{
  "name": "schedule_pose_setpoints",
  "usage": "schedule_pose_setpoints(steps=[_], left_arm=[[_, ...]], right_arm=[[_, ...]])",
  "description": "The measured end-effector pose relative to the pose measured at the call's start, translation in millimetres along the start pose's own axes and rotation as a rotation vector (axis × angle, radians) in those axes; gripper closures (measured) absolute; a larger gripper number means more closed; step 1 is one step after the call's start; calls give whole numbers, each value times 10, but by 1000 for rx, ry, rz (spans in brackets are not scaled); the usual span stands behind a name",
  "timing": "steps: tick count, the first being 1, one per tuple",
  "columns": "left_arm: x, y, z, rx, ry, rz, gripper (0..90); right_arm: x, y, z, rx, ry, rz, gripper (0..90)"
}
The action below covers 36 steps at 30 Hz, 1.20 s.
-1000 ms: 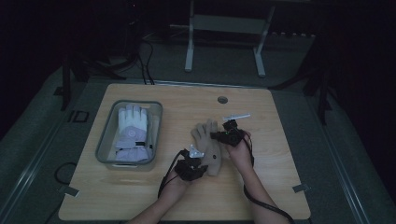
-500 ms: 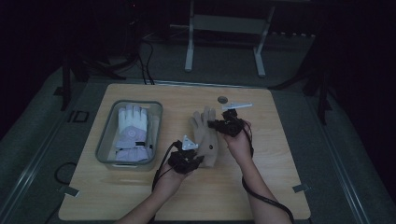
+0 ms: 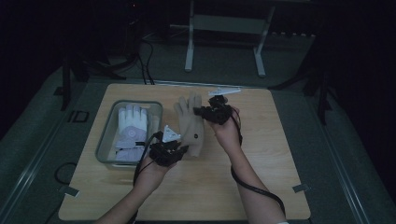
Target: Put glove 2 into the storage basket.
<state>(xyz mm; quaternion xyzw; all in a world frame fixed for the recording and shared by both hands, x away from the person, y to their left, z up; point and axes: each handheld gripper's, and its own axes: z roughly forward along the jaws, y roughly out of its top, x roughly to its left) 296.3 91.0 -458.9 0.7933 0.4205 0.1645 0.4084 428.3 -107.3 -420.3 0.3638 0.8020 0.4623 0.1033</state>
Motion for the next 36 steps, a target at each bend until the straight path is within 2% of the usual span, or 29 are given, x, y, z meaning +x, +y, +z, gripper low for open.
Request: schedule_pose_setpoints(steps=[1,7,8,10,11,12,16,19,20,21,22,25,29,32,36], left_arm=[[0,0,0,0,0,0,769],[277,-38,-303,-8,60,-23,769],[277,-38,-303,-8,60,-23,769],[416,-90,-458,-13,93,-41,769],[416,-90,-458,-13,93,-41,769],[512,-140,-559,-15,110,-58,769],[674,-256,-745,-12,153,-82,769],[746,-307,-826,-4,165,-92,770],[777,-331,-866,-4,176,-98,770],[842,-378,-934,-5,187,-113,770],[878,-403,-958,-2,188,-125,770],[968,-485,-991,5,189,-153,769],[1036,-572,-975,12,184,-183,770],[1068,-645,-917,23,179,-200,769],[1121,-748,-816,43,150,-240,768]], right_arm=[[69,76,41,-5,6,-14,820],[316,326,208,-17,29,-56,819],[365,366,248,-18,34,-64,820],[470,441,335,-15,46,-78,820],[521,475,381,-11,51,-87,820],[578,512,436,-11,62,-93,819],[744,608,570,-21,115,-78,819],[922,667,704,-10,117,-119,819],[922,667,704,-10,117,-119,819],[1021,706,812,0,130,-132,819],[1051,716,847,1,134,-132,819],[1145,739,991,20,142,-148,818],[1196,729,1137,48,153,-151,818],[1192,673,1283,79,160,-148,818],[1167,566,1456,118,160,-138,817]])
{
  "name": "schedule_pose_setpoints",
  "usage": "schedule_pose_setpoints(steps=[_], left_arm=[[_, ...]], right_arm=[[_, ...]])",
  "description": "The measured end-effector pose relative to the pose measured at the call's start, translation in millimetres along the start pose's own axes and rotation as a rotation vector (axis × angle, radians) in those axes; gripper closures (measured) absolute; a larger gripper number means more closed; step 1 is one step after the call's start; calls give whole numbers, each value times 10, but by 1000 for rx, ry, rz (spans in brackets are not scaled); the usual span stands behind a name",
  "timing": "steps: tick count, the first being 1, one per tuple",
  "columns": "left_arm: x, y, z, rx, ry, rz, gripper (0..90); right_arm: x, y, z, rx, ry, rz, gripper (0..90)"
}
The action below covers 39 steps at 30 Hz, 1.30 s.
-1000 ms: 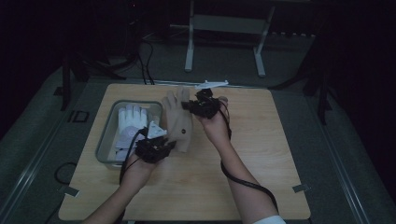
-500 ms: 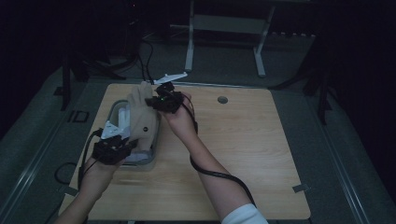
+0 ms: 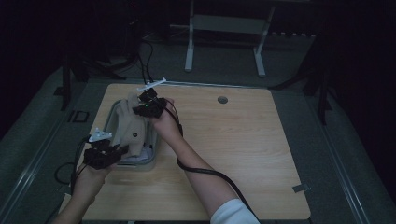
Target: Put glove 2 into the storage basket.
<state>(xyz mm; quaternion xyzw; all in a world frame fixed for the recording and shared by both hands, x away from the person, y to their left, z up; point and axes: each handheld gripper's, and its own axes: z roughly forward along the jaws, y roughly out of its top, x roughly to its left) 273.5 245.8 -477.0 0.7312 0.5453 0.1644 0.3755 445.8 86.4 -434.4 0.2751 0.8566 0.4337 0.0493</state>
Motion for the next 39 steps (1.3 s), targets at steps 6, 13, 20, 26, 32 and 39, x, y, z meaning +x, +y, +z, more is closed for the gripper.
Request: schedule_pose_setpoints(steps=[6,13,20,26,32,39], left_arm=[[49,-87,97,22,-11,-31,766],[71,-119,166,31,-21,-46,747],[61,-118,185,25,-47,-50,572],[31,-73,88,-38,-30,-50,367],[-46,3,-27,-123,-16,-7,207],[-139,64,-61,-191,6,29,142]], right_arm=[[-51,-144,220,55,3,14,814],[-71,-195,340,94,-16,14,802],[-100,-227,352,115,-22,-9,596],[-148,-244,259,104,-17,-5,453],[-158,-232,33,59,39,-2,255],[-125,-249,-164,45,70,-33,191]])
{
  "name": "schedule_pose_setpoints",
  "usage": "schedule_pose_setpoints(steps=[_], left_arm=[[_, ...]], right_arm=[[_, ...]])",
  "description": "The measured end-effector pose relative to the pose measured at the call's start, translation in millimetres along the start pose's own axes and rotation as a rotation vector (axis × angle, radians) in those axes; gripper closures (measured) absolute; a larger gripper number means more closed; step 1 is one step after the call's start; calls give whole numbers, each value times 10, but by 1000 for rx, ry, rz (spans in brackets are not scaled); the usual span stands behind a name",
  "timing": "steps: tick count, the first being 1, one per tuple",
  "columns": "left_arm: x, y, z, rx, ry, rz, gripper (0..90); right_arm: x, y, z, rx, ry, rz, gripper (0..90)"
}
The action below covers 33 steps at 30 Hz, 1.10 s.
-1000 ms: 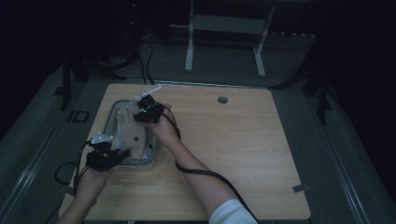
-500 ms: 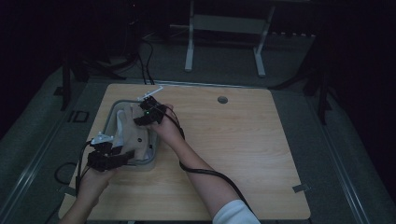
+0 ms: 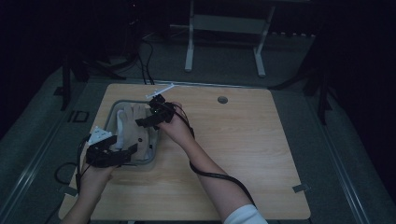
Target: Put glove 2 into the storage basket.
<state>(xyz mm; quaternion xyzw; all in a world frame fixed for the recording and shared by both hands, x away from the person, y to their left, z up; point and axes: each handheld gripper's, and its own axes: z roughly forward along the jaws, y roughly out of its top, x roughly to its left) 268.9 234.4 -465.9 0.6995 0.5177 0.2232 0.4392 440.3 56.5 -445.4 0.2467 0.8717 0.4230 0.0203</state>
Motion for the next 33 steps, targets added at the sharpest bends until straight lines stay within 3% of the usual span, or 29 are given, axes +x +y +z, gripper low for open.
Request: schedule_pose_setpoints(steps=[5,12,20,25,33], left_arm=[[-130,8,-10,-40,-12,30,137],[-369,32,30,-71,-73,71,137],[-661,18,123,-64,-124,126,137],[-833,-8,239,-52,-189,130,137],[-1000,-70,401,-33,-242,151,137]], right_arm=[[32,-120,-131,-7,14,-55,161],[1,-369,-352,7,2,-75,161],[-79,-601,-578,26,-25,-87,160],[-149,-814,-768,22,-39,-84,161],[-232,-1084,-872,38,-49,-74,161]])
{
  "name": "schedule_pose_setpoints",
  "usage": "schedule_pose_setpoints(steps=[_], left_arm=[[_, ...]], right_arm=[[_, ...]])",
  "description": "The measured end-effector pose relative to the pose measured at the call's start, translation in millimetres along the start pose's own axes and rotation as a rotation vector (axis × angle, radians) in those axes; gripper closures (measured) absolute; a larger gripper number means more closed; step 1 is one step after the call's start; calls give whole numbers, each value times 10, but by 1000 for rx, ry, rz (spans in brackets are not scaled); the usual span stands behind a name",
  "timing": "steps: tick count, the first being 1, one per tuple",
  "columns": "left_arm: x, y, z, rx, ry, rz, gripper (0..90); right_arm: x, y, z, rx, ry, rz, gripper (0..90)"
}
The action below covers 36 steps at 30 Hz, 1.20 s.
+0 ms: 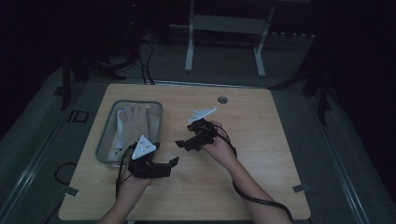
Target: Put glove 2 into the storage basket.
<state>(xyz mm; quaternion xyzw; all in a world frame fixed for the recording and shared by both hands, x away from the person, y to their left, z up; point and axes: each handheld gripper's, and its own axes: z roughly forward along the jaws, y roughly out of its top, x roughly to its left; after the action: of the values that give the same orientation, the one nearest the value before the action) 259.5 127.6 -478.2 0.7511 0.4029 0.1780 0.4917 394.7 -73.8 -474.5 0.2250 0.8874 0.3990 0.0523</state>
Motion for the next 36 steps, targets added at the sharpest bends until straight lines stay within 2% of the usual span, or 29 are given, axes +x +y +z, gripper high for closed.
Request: schedule_pose_setpoints(steps=[3,6,13,25,36], left_arm=[[-58,-48,94,14,-38,-1,137],[-115,-96,177,26,-61,8,137],[-189,-177,330,36,-111,1,137],[-261,-314,541,63,-162,26,138],[-299,-388,686,85,-202,52,137]], right_arm=[[-33,-110,-9,0,4,12,161],[-61,-220,-22,4,1,20,161],[-113,-472,-38,20,9,38,160],[-187,-833,-153,19,-3,30,160],[-219,-1061,-229,24,-13,21,156]])
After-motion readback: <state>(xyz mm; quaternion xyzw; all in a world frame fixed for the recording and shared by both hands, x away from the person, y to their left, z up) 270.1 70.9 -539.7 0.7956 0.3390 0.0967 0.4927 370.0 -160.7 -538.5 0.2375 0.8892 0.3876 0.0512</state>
